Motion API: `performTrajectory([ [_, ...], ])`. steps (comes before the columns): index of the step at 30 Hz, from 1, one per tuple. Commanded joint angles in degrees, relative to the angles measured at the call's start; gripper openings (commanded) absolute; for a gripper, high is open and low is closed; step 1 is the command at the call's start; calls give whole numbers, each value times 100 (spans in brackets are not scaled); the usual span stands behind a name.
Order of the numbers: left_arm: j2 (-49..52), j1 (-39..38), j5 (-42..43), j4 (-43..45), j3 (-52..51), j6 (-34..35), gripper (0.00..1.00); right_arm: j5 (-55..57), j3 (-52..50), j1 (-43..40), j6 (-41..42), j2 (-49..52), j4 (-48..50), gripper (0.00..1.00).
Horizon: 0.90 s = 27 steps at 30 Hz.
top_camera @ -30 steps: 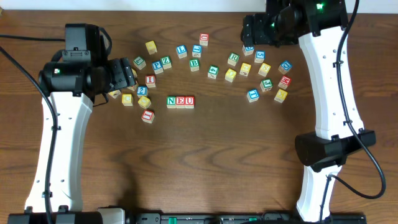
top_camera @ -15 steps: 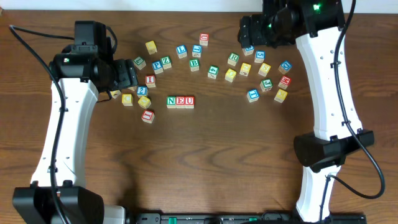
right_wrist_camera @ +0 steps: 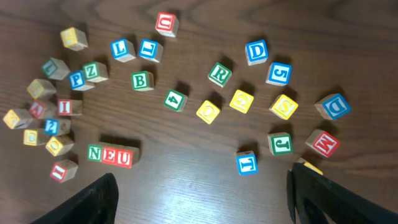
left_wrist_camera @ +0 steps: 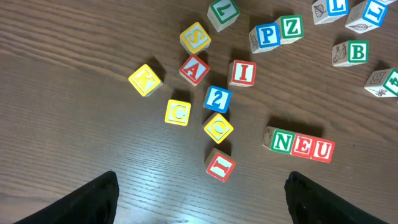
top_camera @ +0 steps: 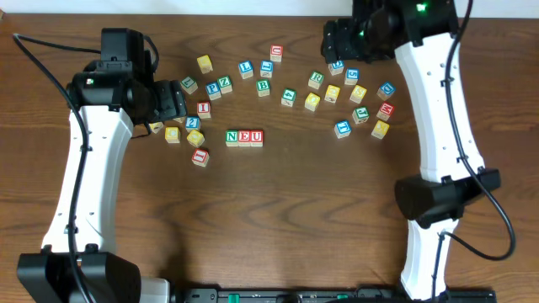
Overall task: Spell out NEURIPS
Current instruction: 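Move the right gripper forward over the green R block, then lower and close the right gripper on the green R block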
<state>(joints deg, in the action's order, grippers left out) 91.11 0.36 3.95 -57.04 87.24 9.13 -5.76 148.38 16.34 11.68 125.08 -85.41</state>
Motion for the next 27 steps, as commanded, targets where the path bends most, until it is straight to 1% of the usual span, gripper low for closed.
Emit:
performTrajectory([
  [1, 24, 22, -13, -26, 111, -55, 84, 2, -11, 96, 61, 345, 114, 80],
  [8, 24, 22, -13, -57, 111, -55, 84, 31, -11, 299, 111, 863, 831, 77],
  [13, 24, 22, -13, -109, 111, -52, 84, 341, -11, 387, 125, 1279, 1353, 74],
  [17, 24, 22, -13, -133, 111, -52, 84, 643, -11, 382, 476, 1626, 1478, 71],
  [23, 24, 22, -11, -144, 111, -52, 84, 809, -11, 337, 1207, 2229, 1521, 59],
  [27, 24, 22, -11, -205, 111, -52, 84, 929, -11, 337, 1364, 2581, 1604, 58],
])
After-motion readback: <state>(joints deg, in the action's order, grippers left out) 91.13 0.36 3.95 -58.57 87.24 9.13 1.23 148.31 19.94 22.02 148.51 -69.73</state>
